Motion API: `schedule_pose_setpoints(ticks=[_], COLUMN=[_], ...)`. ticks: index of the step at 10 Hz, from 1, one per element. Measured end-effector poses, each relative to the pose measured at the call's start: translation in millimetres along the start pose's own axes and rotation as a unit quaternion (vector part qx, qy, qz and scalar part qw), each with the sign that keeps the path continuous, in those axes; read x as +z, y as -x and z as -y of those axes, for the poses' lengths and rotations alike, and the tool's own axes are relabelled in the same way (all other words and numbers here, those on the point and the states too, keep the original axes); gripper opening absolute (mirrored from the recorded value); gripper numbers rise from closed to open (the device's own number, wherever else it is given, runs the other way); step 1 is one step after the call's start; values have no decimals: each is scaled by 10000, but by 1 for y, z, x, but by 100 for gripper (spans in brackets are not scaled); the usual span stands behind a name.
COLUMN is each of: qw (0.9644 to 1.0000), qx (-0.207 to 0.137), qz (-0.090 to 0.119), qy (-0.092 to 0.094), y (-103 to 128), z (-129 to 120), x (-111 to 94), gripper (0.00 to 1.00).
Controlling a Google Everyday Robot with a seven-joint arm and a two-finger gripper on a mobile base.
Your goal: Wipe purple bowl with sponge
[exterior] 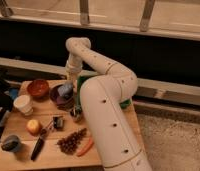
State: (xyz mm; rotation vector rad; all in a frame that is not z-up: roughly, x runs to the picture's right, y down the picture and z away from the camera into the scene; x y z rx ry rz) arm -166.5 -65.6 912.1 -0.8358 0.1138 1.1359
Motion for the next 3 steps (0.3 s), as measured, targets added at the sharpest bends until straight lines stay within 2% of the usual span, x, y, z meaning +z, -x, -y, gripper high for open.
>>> schedule_pose_setpoints(ticks=[3], qw=[9998], qx=[-123], qz=[-9], qy=[145], y=[0], z=[-11], x=[4], gripper=[0])
